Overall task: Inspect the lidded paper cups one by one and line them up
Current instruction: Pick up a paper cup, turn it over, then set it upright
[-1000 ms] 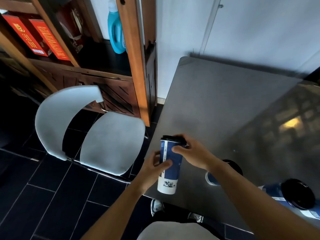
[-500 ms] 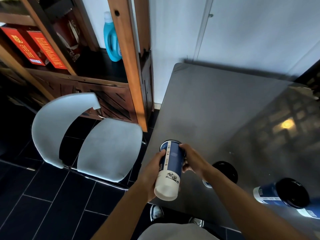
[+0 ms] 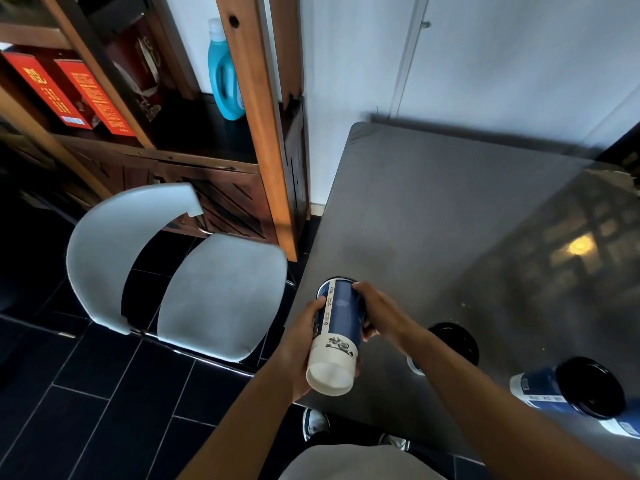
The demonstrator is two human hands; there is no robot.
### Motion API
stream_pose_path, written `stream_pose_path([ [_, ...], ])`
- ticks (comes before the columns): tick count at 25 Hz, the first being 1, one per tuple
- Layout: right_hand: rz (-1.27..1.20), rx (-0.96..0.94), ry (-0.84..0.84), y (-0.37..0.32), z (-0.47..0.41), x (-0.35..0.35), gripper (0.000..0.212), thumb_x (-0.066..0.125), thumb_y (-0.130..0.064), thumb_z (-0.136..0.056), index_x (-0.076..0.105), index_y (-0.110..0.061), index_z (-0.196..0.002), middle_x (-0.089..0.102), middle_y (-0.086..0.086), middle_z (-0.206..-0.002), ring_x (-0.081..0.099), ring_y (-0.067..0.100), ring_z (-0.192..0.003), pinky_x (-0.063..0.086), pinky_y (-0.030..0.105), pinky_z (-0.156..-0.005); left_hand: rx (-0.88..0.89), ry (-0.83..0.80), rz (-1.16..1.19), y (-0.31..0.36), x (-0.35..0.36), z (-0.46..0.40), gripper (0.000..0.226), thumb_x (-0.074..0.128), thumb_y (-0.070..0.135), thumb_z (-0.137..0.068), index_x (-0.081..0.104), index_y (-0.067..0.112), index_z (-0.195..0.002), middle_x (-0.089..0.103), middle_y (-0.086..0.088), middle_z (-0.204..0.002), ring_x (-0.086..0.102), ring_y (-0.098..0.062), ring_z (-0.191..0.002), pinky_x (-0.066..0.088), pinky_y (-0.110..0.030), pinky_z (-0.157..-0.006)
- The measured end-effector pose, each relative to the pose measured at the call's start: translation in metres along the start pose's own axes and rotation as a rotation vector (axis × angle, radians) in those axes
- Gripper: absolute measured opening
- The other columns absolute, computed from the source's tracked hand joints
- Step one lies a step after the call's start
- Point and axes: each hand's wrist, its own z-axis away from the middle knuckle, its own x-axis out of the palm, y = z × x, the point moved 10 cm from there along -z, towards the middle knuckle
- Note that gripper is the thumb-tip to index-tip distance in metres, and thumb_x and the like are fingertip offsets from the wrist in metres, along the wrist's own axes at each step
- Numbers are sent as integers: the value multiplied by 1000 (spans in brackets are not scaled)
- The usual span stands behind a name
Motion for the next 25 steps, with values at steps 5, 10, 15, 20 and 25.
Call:
stream_pose_path([
  [5,5,6,34,0,0,-4,41,30,-46,-107,53,-13,-101,59,11,-82,59,24,-70,49,31,-62,51,-79,49,5,11,2,55,54,49,-97,58,10,-136,69,-23,-99,70,-35,-64,59,-40,-50],
  [10,24,14,9,-1,3,-3,44,31,-46,-106,55,-10,-111,62,13,-90,62,25,-76,52,33,-65,59,-102,8,5,14,5,58,59,50,-94,57,10,-135,69,-23,-102,70,-34,-68,60,-41,-52],
  [15,-84,-80,-65,-18,17,-3,28,51,-35,-94,52,-10,-104,58,15,-101,56,26,-88,48,34,-75,196,62,-568,6,-18,0,63,84,31,-68,59,18,-125,76,-13,-105,74,-25,-87,57,-35,-73],
  [20,75,-160,-69,-29,30,-5,67,44,-74,-75,60,-16,-103,63,9,-91,60,24,-82,46,41,-80,462,198,-1178,22,-19,8,64,85,24,-58,50,35,-110,68,5,-93,69,-9,-81,57,-20,-66],
  [25,55,-172,-23,-25,40,9,35,48,-48,-101,72,-23,-108,72,7,-99,68,8,-77,51,28,-77,643,236,-1446,29,-2,18,82,83,44,-59,39,37,-127,60,17,-106,63,-3,-89,58,-24,-77],
])
